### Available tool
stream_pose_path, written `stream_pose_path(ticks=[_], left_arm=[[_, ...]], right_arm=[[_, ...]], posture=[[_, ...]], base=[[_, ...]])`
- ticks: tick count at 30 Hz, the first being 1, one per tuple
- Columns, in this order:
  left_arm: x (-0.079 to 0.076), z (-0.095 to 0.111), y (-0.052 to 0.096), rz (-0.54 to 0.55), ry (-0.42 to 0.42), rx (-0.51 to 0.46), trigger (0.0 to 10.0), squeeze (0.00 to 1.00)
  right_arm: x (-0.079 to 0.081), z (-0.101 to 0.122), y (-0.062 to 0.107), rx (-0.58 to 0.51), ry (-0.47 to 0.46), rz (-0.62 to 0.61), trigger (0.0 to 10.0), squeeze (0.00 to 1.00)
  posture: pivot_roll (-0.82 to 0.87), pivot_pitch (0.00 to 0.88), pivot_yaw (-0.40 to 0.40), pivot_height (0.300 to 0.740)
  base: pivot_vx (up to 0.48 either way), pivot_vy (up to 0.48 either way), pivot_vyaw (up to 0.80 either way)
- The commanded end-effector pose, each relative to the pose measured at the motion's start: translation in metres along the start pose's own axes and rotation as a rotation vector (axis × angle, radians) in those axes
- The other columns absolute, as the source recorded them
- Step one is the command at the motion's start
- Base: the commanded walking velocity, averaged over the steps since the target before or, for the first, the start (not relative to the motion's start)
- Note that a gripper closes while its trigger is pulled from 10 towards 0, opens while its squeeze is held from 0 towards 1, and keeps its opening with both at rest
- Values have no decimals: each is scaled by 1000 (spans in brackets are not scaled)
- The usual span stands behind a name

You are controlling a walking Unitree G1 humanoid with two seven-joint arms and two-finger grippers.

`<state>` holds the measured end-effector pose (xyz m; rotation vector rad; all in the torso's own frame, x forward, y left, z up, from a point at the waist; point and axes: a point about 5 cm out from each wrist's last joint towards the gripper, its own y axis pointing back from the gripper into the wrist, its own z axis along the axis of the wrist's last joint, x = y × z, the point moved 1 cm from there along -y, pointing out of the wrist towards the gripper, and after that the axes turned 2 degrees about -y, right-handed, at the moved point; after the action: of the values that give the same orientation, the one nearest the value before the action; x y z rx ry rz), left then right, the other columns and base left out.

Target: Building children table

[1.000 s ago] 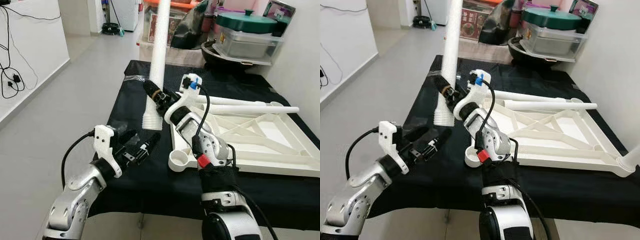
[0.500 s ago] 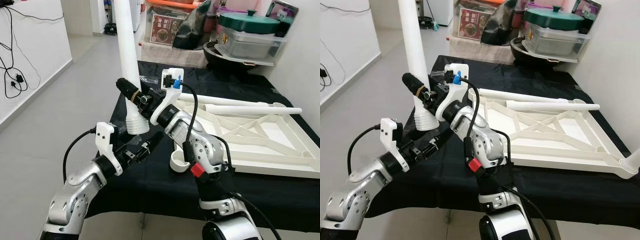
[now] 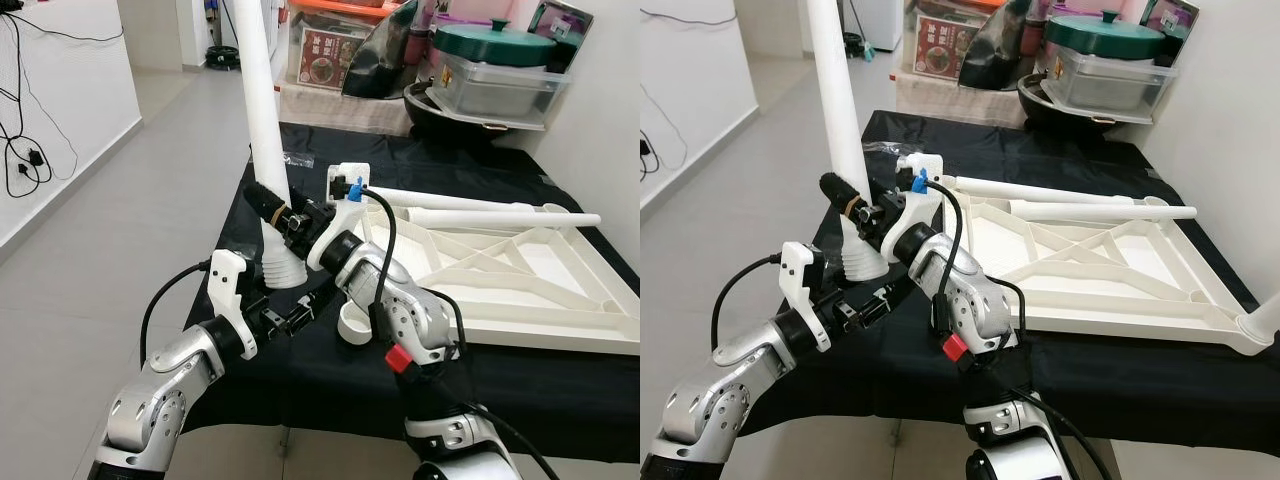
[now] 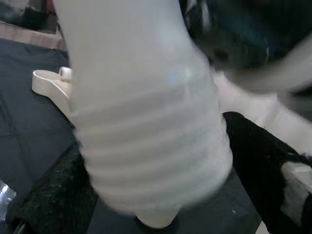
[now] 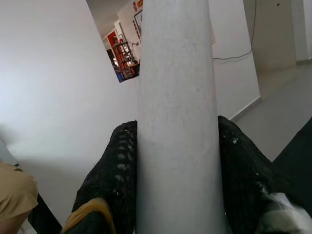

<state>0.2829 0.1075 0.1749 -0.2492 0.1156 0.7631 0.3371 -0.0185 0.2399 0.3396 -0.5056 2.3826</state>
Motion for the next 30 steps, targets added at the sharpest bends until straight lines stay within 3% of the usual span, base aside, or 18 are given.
stream_pose_path(ticks=[1, 8, 9, 10, 11, 12, 24, 25, 28, 29, 30], left_arm=[[0, 4, -2, -5, 19, -24, 10000, 0], [1, 9, -3, 4, 40, -51, 10000, 0], [0, 8, -3, 0, 33, -45, 4863, 0], [0, 8, -3, 0, 33, -45, 4863, 0], [-1, 6, -3, -2, 28, -39, 1451, 0], [-2, 4, -3, -7, 24, -34, 0, 0], [1, 3, -1, 22, -17, -18, 0, 0], [2, 2, -1, 26, -34, -7, 3059, 0], [2, 2, -1, 28, -46, 1, 3059, 0], [2, 1, -1, 22, -73, 21, 10000, 0], [1, -1, 0, 15, -102, 44, 10000, 0]], right_arm=[[4, -10, 1, -4, -38, 2, 0, 0], [2, -16, 4, 12, -26, -1, 0, 0], [2, -16, 4, 12, -24, -3, 0, 0], [2, -16, 4, 12, -24, -3, 0, 0], [1, -16, 4, 12, -23, -4, 0, 0], [1, -16, 4, 10, -22, -7, 0, 0], [1, -14, 5, -1, -9, -3, 0, 0], [1, -14, 6, 5, -6, 0, 0, 0], [1, -15, 6, 9, -4, 3, 0, 0], [-2, -15, 6, 20, -1, -11, 10000, 290], [-4, -14, 7, 33, 5, -17, 10000, 1000]], posture=[[45, 0, -106, 740], [47, 0, -105, 740], [47, 0, -105, 740], [47, 0, -105, 740], [47, 0, -105, 740], [47, 0, -105, 740], [48, 0, -101, 740], [49, 0, -101, 740], [49, 0, -101, 740], [48, 0, -100, 740], [48, 0, -100, 740]], base=[[0, 0, 0], [0, 0, 0], [0, 0, 0], [0, 0, 0], [0, 0, 0], [0, 0, 0], [0, 0, 0], [0, 0, 0], [0, 0, 0], [0, 0, 0], [0, 0, 0]])
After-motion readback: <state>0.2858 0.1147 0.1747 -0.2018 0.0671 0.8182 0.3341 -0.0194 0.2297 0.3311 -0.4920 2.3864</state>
